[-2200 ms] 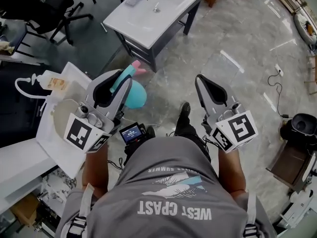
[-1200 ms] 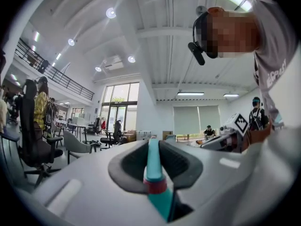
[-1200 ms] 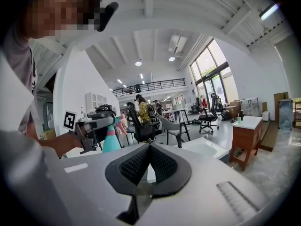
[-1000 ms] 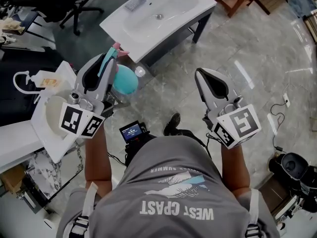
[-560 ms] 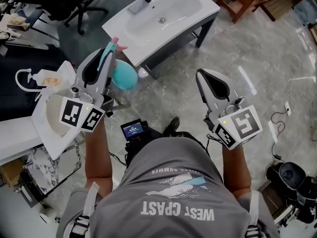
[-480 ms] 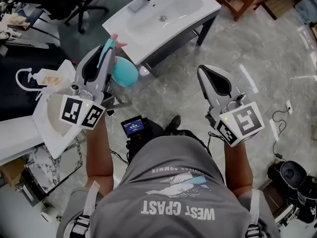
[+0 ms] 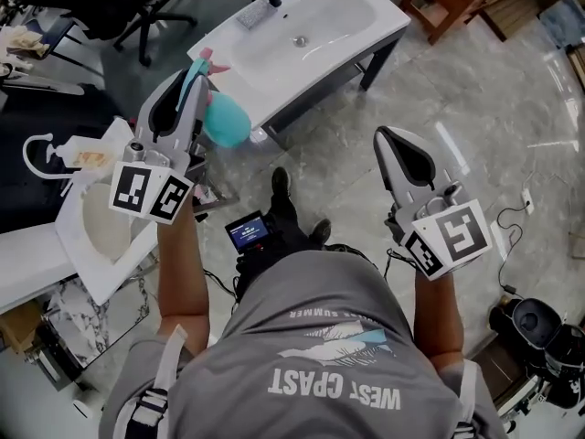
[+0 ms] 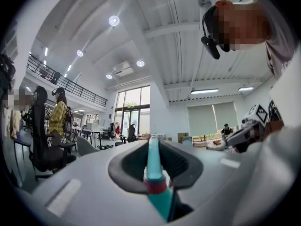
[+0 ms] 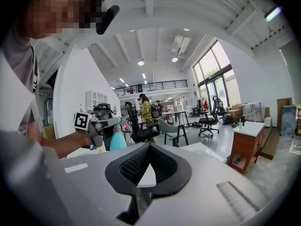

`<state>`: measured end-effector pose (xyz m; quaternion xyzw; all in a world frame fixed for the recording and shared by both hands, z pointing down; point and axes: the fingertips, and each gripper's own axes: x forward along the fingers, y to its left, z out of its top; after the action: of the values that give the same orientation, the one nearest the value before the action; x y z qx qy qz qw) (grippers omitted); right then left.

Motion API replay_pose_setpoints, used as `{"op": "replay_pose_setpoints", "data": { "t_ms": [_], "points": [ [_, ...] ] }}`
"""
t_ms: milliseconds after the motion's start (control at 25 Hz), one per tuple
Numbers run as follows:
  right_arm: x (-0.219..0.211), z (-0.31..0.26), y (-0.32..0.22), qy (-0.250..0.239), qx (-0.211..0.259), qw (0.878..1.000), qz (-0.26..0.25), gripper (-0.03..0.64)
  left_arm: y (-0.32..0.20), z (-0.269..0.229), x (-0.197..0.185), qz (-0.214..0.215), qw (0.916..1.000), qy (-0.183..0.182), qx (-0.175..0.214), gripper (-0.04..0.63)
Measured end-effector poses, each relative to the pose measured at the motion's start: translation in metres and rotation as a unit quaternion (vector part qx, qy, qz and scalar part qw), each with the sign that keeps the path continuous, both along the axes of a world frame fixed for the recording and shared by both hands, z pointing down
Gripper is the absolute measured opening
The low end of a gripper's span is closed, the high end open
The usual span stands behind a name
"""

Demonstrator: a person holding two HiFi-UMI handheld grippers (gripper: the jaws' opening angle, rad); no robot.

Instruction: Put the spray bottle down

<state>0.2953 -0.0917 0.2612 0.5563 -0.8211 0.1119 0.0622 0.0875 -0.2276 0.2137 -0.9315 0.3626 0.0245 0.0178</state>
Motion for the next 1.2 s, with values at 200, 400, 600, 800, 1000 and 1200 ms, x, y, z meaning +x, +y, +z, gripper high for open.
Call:
{"op": "replay_pose_setpoints", "data": {
  "t_ms": [200,400,600,800,1000,1200],
  "points": [
    [-0.001,0.0,-0.019,0.0,-0.003,1.0,0.025,0.002,-0.035,0.002,-0.006,0.008,0.9999,-0.004,0.005,0.067],
    [-0.012,0.003,-0.044,0.002,-0.015,1.0,0.025,0.002,-0.067,0.0,-0.007,0.013,0.9998,-0.005,0.015,0.067],
    [-0.023,0.005,-0.069,0.01,-0.02,0.999,0.026,0.002,-0.098,0.006,-0.017,0.013,0.9997,-0.008,0.019,0.066],
    [-0.031,0.009,-0.092,0.016,-0.026,0.999,0.029,0.002,-0.125,0.016,-0.028,0.008,0.9998,-0.006,0.016,0.066],
    [-0.042,0.013,-0.107,0.016,-0.036,0.999,0.026,0.002,-0.146,0.022,-0.036,0.005,0.9998,-0.008,0.015,0.066],
    [-0.049,0.018,-0.118,0.019,-0.044,0.999,0.025,0.002,-0.164,0.027,-0.041,0.006,0.9997,-0.011,0.019,0.066]
  ]
}}
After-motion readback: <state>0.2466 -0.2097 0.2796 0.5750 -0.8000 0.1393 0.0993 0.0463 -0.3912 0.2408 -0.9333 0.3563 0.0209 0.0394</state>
